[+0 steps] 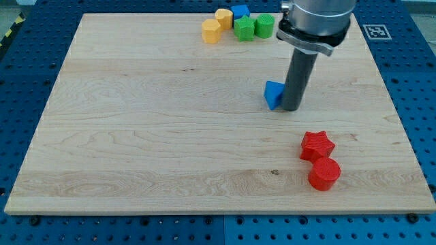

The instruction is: Push the blue triangle to the left of the green star

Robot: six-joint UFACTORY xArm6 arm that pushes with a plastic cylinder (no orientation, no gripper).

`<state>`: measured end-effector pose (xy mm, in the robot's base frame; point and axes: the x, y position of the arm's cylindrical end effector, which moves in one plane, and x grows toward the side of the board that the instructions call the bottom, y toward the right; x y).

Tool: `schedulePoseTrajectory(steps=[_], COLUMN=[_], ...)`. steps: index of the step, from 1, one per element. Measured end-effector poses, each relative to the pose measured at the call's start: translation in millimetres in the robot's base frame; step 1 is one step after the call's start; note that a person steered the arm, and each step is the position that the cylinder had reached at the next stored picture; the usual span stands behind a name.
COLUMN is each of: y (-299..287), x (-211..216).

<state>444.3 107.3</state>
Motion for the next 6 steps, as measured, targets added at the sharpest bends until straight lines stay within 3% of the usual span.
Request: schedulePoseTrajectory(steps=[2, 4, 6], y=[-67, -134, -130], x=[-45, -28, -57])
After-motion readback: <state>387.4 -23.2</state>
